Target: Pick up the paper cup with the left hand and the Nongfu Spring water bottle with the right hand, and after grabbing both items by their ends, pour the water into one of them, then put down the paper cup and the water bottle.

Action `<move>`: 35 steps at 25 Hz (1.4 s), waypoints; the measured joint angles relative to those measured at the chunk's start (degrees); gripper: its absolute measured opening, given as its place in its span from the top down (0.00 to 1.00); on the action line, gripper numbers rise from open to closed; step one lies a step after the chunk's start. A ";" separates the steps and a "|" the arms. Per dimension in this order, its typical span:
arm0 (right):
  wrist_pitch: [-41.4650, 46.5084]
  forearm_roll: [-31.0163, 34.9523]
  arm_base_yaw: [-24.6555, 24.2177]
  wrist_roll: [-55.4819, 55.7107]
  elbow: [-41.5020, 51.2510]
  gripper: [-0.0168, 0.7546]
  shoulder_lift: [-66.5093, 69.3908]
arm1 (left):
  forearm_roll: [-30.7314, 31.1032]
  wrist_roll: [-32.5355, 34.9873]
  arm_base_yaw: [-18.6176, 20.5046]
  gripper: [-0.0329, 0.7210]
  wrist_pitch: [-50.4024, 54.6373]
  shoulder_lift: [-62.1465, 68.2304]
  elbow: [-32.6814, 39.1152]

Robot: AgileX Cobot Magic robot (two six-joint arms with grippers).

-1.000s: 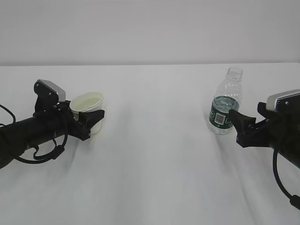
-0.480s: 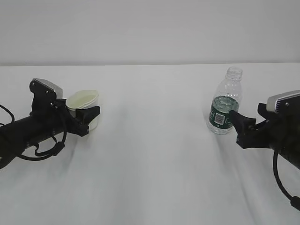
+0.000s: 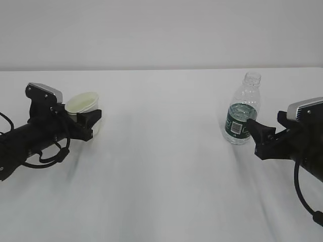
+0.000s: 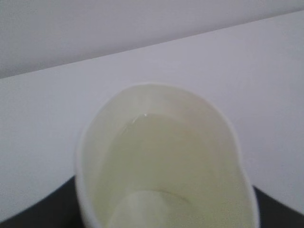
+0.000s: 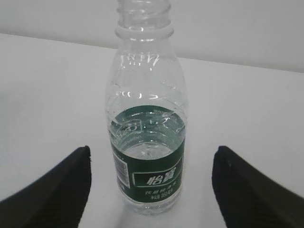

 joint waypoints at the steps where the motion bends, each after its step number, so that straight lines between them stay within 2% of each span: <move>1: 0.00 0.00 0.00 0.00 0.00 0.21 0.00 | -0.32 0.00 0.00 0.41 0.00 0.00 0.00; 13: 0.00 0.00 0.00 0.00 0.00 0.21 0.00 | -5.08 0.40 0.00 0.43 0.00 0.84 0.00; 24: 0.00 -0.10 0.00 0.00 0.00 0.21 0.00 | -5.32 0.44 0.00 0.43 -0.60 1.54 0.00; 35: 0.00 -0.22 0.00 0.00 0.00 0.21 0.00 | -3.96 0.52 0.00 0.31 -1.22 1.90 0.00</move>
